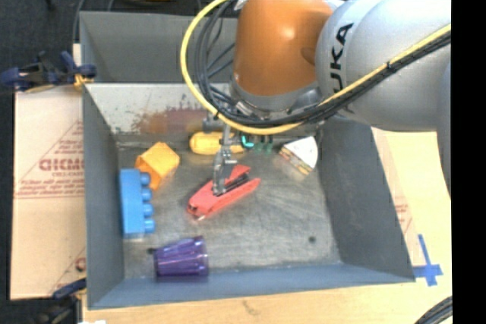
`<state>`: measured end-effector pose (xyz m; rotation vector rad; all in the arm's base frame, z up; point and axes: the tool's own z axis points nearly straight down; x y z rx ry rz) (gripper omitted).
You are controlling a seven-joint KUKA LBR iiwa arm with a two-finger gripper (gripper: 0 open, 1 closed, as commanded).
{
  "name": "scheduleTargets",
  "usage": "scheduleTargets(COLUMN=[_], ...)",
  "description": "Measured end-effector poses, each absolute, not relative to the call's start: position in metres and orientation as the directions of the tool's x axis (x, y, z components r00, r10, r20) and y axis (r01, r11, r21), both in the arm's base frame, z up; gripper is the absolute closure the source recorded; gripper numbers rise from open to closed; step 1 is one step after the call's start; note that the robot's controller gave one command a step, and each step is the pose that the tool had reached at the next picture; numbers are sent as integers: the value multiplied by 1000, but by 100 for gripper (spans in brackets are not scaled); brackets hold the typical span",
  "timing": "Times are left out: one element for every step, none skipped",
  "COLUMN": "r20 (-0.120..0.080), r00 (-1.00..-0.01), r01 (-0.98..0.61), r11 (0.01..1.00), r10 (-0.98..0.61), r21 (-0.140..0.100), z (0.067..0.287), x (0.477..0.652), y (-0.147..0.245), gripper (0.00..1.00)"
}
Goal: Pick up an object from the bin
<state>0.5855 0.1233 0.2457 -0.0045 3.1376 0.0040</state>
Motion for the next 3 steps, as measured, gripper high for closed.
scheduleTargets(r20=[-13,-7,-9], r00=[-999,-1000,-977], r01=[36,-19,-211], r11=[999,1000,977], r10=[36,-19,-211], r21=[4,0,-1], z=[207,136,114], x=[586,569,547], y=[130,129,140], gripper=[0,0,0])
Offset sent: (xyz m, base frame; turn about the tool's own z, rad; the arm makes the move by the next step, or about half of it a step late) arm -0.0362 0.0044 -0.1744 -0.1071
